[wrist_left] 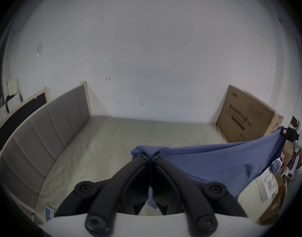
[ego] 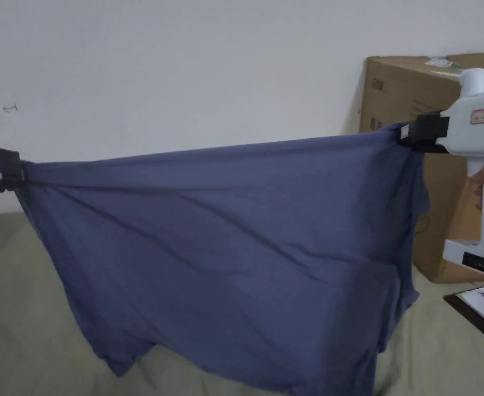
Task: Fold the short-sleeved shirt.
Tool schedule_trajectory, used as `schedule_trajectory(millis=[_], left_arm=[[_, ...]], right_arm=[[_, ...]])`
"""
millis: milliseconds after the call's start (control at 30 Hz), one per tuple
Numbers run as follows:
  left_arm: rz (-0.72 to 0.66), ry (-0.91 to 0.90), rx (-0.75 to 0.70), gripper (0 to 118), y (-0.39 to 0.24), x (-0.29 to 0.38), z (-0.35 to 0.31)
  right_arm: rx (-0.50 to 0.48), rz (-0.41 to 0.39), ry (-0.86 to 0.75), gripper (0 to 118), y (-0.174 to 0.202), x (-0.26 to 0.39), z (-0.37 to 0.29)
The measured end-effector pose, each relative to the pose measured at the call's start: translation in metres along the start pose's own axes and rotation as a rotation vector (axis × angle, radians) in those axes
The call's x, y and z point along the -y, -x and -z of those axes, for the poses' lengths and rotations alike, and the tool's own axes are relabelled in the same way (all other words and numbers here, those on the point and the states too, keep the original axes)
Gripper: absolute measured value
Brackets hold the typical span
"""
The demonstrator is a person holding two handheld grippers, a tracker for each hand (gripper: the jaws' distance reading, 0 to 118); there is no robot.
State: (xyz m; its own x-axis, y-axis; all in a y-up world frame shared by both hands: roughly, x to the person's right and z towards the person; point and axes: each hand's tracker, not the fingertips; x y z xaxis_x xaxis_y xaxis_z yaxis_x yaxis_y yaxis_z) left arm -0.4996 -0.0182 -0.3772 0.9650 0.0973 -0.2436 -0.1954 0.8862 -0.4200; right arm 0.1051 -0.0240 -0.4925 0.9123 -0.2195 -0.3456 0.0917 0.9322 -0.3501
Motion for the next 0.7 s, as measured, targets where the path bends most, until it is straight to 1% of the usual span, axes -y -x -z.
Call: schedule_trajectory(millis=[67,100,133,167,200,233,267,300,367,400,467,500,533,633,700], left_arm=[[-0.015,-0.033,0.012,0,-0.001,-0.024,0.009],[-0.003,-0.040,0.005,0,-0.003,-0.038,0.017],[0.044,-0.043,-0.026,0,-0.004,-0.052,0.022],[0.050,-0.052,-0.046,0,-0.006,-0.063,0.027],[0.042,-0.058,-0.028,0,-0.005,-0.076,0.032],[0.023,-0.077,-0.025,0,-0.004,-0.086,0.033],[0.017,-0.094,-0.020,0,-0.005,-0.096,0.035],[0.030,-0.106,-0.012,0,-0.007,-0.105,0.036],[0.086,-0.142,-0.044,0,-0.015,-0.122,0.037],[0.106,-0.158,-0.076,0,-0.018,-0.129,0.036],[0.107,-0.160,-0.061,0,-0.019,-0.144,0.036],[0.063,-0.183,-0.062,0,-0.017,-0.150,0.033],[0.050,-0.190,-0.034,0,-0.016,-0.157,0.034],[0.078,-0.228,-0.054,0,-0.017,-0.164,0.030],[0.090,-0.253,-0.055,0,-0.015,-0.161,0.028]], right_arm=[[0.014,-0.018,-0.013,5,0.003,-0.024,0.017],[0.004,-0.009,-0.018,5,0.002,-0.036,0.026],[-0.005,-0.001,-0.022,5,0.001,-0.048,0.033],[-0.011,0.020,-0.031,5,0.001,-0.057,0.039],[-0.020,0.024,-0.039,5,0.000,-0.068,0.044],[-0.011,0.000,-0.051,5,0.002,-0.080,0.048],[0.019,-0.014,-0.075,5,0.005,-0.090,0.050],[0.018,-0.017,-0.071,5,0.006,-0.099,0.052],[0.006,-0.003,-0.104,5,0.010,-0.115,0.052],[0.006,-0.013,-0.106,5,0.013,-0.124,0.052],[0.015,-0.021,-0.132,5,0.020,-0.137,0.051],[0.017,-0.024,-0.134,5,0.022,-0.144,0.051],[0.013,-0.013,-0.152,5,0.023,-0.147,0.050],[0.007,0.001,-0.178,5,0.025,-0.153,0.048],[0.007,-0.010,-0.183,5,0.028,-0.149,0.049]])
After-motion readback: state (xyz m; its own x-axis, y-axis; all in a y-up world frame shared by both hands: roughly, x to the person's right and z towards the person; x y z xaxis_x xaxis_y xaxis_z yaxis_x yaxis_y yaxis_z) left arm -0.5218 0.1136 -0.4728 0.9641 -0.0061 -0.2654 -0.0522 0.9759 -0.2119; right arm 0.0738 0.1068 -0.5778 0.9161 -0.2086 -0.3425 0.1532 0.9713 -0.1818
